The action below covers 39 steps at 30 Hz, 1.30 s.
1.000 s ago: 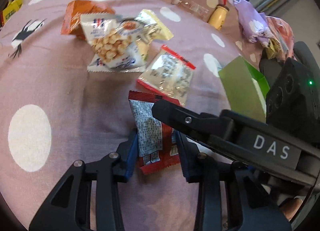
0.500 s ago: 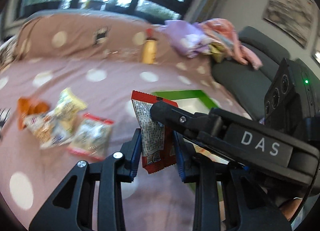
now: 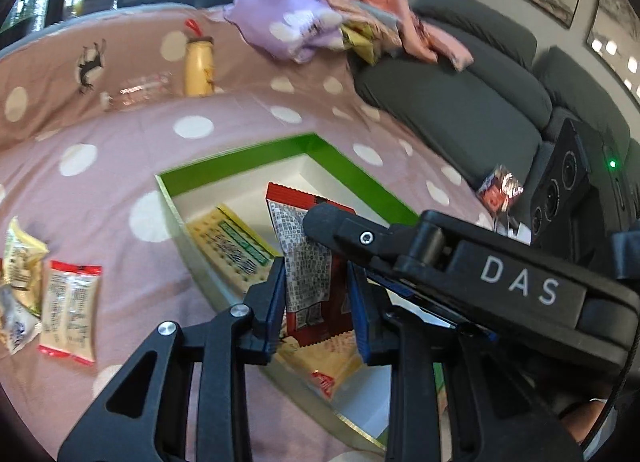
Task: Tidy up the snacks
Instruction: 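Carry the red-white packet into the green box and open the right tool, then move the right tool to the orange snack bag and grasp it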
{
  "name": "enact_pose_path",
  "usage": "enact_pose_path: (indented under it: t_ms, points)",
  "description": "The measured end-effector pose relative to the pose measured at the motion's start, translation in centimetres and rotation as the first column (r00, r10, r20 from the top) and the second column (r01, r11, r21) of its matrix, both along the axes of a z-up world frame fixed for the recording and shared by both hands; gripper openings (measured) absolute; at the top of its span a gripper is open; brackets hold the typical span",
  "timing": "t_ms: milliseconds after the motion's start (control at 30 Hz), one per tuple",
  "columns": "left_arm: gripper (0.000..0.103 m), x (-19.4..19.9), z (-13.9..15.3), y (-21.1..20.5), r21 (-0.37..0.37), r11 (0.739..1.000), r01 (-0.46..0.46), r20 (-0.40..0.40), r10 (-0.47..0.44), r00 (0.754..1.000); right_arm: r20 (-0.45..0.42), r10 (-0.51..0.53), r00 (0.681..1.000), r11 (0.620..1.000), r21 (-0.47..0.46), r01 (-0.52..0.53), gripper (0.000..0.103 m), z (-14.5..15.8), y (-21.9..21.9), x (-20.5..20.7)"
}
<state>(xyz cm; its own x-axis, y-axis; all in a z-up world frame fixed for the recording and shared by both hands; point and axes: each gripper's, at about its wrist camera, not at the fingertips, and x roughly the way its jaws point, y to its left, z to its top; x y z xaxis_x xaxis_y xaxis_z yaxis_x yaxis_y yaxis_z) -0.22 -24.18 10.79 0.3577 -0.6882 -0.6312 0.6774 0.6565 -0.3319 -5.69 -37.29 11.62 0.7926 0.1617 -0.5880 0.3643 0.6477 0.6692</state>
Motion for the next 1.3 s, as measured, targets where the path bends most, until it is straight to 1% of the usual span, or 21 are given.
enact_pose_path:
  t_ms: [133,300,333,433,467,533,567,633,700,733,767,867,967,1000,1033,1067,1100,1133,1167,1267,1300]
  points:
    - [0.028,-0.4,-0.7,-1.3,0.044,0.999,0.026,-0.01,-0.026,1.0,-0.049,-0.038,0.998,0.999,0.032,0.04,0.044,-1.2,-1.2,-0.2]
    - [0.029,-0.5,-1.6,-2.0,0.068,0.998,0.013,-0.035,-0.011,0.999,-0.103,-0.063,0.993,0.997,0.036,0.067,0.044,-1.9,-1.8,-0.5]
    - [0.027,-0.5,-1.6,-2.0,0.073,0.997,0.011,-0.034,-0.008,0.999,-0.108,-0.067,0.992,0.997,0.032,0.071,0.044,-2.0,-1.9,-0.5]
    - [0.031,-1.0,-1.1,-1.4,0.064,0.998,0.003,-0.022,-0.001,1.0,-0.084,-0.077,0.993,0.997,0.006,0.078,0.044,-1.4,-1.7,-0.7]
    - [0.034,-1.1,-0.8,-1.1,0.058,0.998,-0.002,-0.02,0.003,1.0,-0.074,-0.08,0.994,0.997,-0.001,0.08,0.046,-1.2,-1.7,-0.9]
    - [0.051,-1.5,0.0,-0.1,0.033,0.999,-0.024,-0.006,0.024,1.0,-0.039,-0.085,0.996,0.996,-0.027,0.084,0.054,-0.4,-1.3,-1.2]
    - [0.054,-1.8,0.5,0.7,0.028,0.999,-0.046,0.012,0.046,0.999,-0.022,-0.086,0.996,0.996,-0.037,0.085,0.06,-0.1,-1.1,-1.2]
    - [0.066,-2.4,1.4,2.4,0.025,0.996,-0.091,0.059,0.09,0.994,0.016,-0.077,0.997,0.996,-0.047,0.078,0.064,0.6,-0.6,-1.3]
    - [0.073,-2.8,2.2,4.7,0.021,0.988,-0.155,0.101,0.152,0.983,0.04,-0.063,0.997,0.997,-0.047,0.065,0.07,0.9,-0.1,-1.3]
    - [0.078,-3.0,2.4,5.8,0.018,0.983,-0.185,0.11,0.182,0.977,0.054,-0.052,0.997,0.997,-0.049,0.054,0.072,1.2,0.3,-1.2]
    - [0.08,-3.0,2.6,6.9,0.016,0.976,-0.216,0.114,0.213,0.97,0.061,-0.042,0.997,0.997,-0.054,0.046,0.075,1.3,0.6,-1.1]
    - [0.084,-3.7,2.6,11.7,-0.013,0.939,-0.345,0.105,0.344,0.933,0.064,-0.007,0.998,0.996,-0.09,0.013,0.081,1.8,2.0,-0.5]
    - [0.089,-4.2,2.1,15.3,-0.003,0.894,-0.448,0.103,0.446,0.889,0.06,0.037,0.998,0.991,-0.13,-0.029,0.085,2.1,3.6,0.2]
    - [0.09,-4.4,1.7,17.0,0.008,0.866,-0.499,0.101,0.496,0.862,0.061,0.063,0.996,0.988,-0.142,-0.054,0.086,2.2,4.4,0.5]
    - [0.091,-4.5,1.5,17.9,0.017,0.85,-0.527,0.098,0.523,0.847,0.061,0.081,0.995,0.986,-0.15,-0.071,0.086,2.3,4.9,0.7]
    - [0.092,-4.6,1.1,19.3,0.029,0.824,-0.565,0.089,0.561,0.823,0.059,0.1,0.993,0.983,-0.16,-0.089,0.087,2.4,5.5,0.9]
    - [0.092,-4.6,0.8,20.6,0.04,0.794,-0.607,0.078,0.603,0.794,0.057,0.123,0.991,0.978,-0.179,-0.111,0.088,2.5,6.4,1.1]
    - [0.092,-4.7,0.5,21.6,0.046,0.769,-0.637,0.073,0.634,0.77,0.054,0.138,0.989,0.973,-0.196,-0.125,0.088,2.6,7.0,1.4]
    - [0.092,-4.6,0.2,22.9,0.051,0.737,-0.674,0.067,0.671,0.739,0.052,0.146,0.988,0.969,-0.208,-0.133,0.089,2.7,7.5,1.5]
    - [0.093,-4.4,-0.6,25.4,0.068,0.665,-0.744,0.056,0.742,0.668,0.039,0.192,0.981,0.952,-0.249,-0.177,0.09,2.7,9.6,2.0]
    - [0.093,-4.2,-1.0,26.4,0.079,0.63,-0.773,0.053,0.771,0.634,0.032,0.212,0.977,0.946,-0.258,-0.197,0.09,2.7,10.3,2.2]
